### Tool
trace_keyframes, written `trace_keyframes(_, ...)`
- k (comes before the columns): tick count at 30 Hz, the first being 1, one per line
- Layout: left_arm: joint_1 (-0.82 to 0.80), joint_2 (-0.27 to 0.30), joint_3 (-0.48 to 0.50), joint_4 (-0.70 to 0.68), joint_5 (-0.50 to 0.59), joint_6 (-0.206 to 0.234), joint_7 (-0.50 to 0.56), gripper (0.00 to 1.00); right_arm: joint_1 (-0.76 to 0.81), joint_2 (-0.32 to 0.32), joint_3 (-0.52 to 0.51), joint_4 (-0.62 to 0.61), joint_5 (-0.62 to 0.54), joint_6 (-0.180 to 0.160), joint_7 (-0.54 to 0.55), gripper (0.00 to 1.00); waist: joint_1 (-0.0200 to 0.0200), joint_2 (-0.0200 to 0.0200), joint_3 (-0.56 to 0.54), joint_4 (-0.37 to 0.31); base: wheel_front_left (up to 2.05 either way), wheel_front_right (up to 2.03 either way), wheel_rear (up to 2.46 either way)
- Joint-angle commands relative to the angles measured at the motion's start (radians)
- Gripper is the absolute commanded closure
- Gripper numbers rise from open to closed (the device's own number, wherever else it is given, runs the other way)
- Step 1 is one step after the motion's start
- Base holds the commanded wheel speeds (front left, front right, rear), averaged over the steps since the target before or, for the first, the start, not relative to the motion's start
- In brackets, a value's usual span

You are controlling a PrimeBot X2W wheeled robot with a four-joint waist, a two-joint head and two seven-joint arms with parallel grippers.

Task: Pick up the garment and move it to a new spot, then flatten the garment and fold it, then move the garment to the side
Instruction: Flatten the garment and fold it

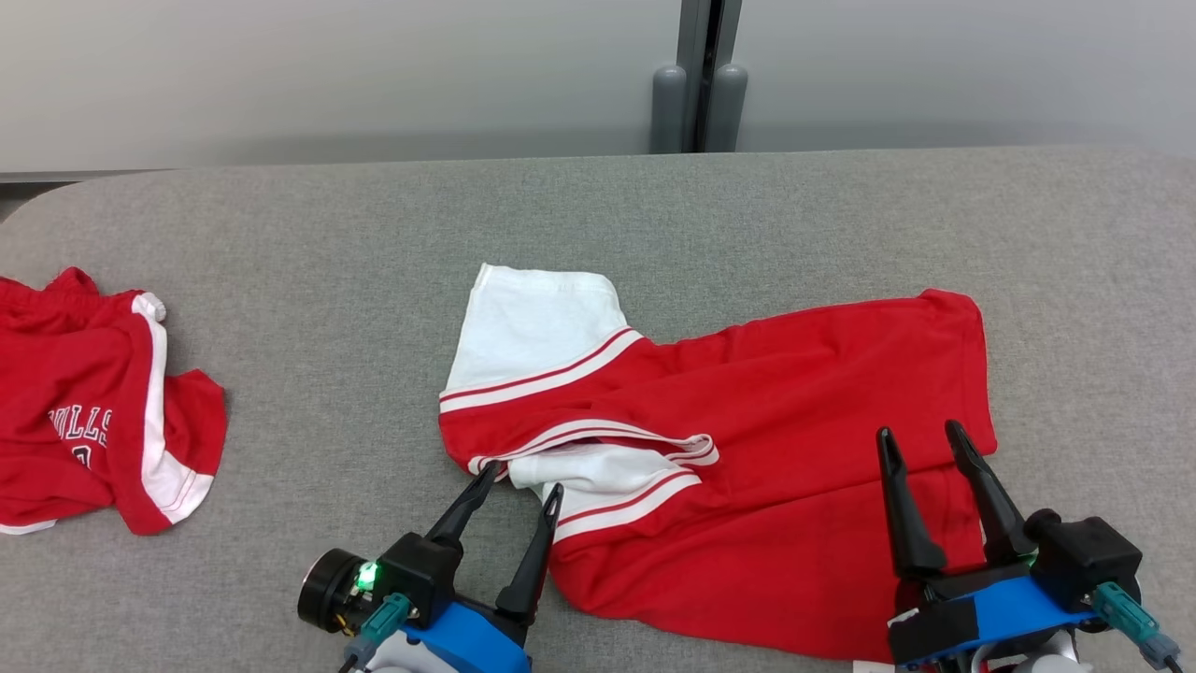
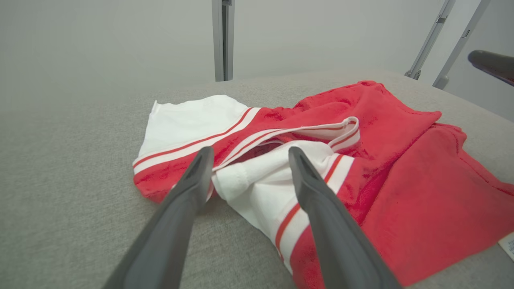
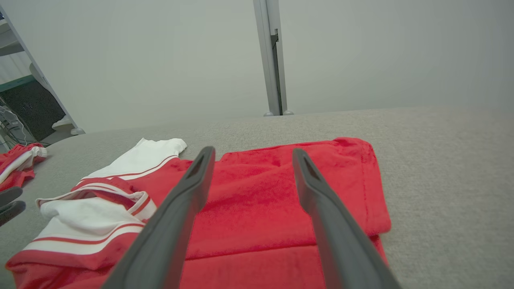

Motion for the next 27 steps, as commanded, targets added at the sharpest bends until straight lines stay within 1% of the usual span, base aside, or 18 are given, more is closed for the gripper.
trace_keyframes(1,0.003,0.005,0.006,0.007,-0.005,0.0,-0.003,0.0,-0.003,0.0,-0.002,-0.002,0.0,0.0,-0.003,0.0,0.0,0.0,0.003,-0.003,0.0,0.0,0.0)
trace_keyframes(7,-0.02,0.013,0.003,0.09,-0.027,-0.001,-0.003,0.0,-0.012,0.0,-0.001,-0.002,-0.001,0.0,-0.003,0.0,0.0,0.0,0.02,-0.025,0.0,0.0,0.0)
trace_keyframes(14,-0.065,0.016,-0.006,0.131,-0.049,-0.001,-0.003,0.0,-0.021,0.0,-0.002,-0.005,-0.006,0.0,-0.003,0.0,0.0,0.0,0.034,-0.045,0.0,0.0,0.0)
trace_keyframes(27,-0.154,0.006,-0.113,0.167,-0.103,-0.001,-0.003,0.0,-0.031,0.0,0.003,-0.002,0.002,0.0,-0.003,0.0,0.0,0.0,0.049,-0.084,0.0,0.0,0.0)
